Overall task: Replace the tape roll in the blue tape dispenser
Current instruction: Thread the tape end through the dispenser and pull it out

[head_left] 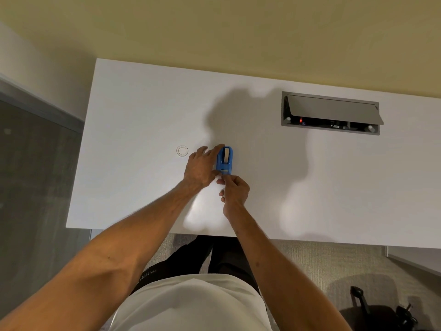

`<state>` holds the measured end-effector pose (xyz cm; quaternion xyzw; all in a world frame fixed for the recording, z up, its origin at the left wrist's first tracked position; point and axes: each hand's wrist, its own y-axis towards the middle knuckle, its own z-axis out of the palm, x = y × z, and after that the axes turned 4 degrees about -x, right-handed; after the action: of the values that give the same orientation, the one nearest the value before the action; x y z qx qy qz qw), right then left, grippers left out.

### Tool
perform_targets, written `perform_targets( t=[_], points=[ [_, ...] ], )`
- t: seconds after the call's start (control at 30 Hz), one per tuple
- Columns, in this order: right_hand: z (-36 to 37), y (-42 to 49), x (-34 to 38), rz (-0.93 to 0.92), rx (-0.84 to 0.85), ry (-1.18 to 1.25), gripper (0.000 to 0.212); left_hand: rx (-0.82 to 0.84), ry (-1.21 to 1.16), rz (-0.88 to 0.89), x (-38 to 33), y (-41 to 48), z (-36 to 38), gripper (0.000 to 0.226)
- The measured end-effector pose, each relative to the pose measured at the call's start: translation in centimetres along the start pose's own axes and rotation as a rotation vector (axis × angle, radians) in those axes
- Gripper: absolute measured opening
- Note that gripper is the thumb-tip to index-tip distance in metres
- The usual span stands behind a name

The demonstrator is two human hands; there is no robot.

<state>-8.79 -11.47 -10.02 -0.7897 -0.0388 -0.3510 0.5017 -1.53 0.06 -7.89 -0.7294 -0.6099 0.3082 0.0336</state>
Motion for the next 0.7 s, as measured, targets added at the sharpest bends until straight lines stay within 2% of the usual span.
perform_targets(
  t=[0.37, 0.57, 0.7],
  points=[
    [0.33, -0.03, 0.12, -0.013, 0.002, -0.013, 0.021, -0.008, 0.002, 0.006, 0.14, 0.16, -0.05, 0.093],
    [0.46, 0.24, 0.51, -0.040, -0.007, -0.056, 0.015, -0.011, 0.003, 0.000, -0.03, 0.05, 0.01, 0.093],
    [0.59, 0.01, 0.57, -0.044, -0.014, -0.063, 0.016, 0.009, -0.008, -0.012, -0.27, -0.01, 0.09, 0.099]
  ],
)
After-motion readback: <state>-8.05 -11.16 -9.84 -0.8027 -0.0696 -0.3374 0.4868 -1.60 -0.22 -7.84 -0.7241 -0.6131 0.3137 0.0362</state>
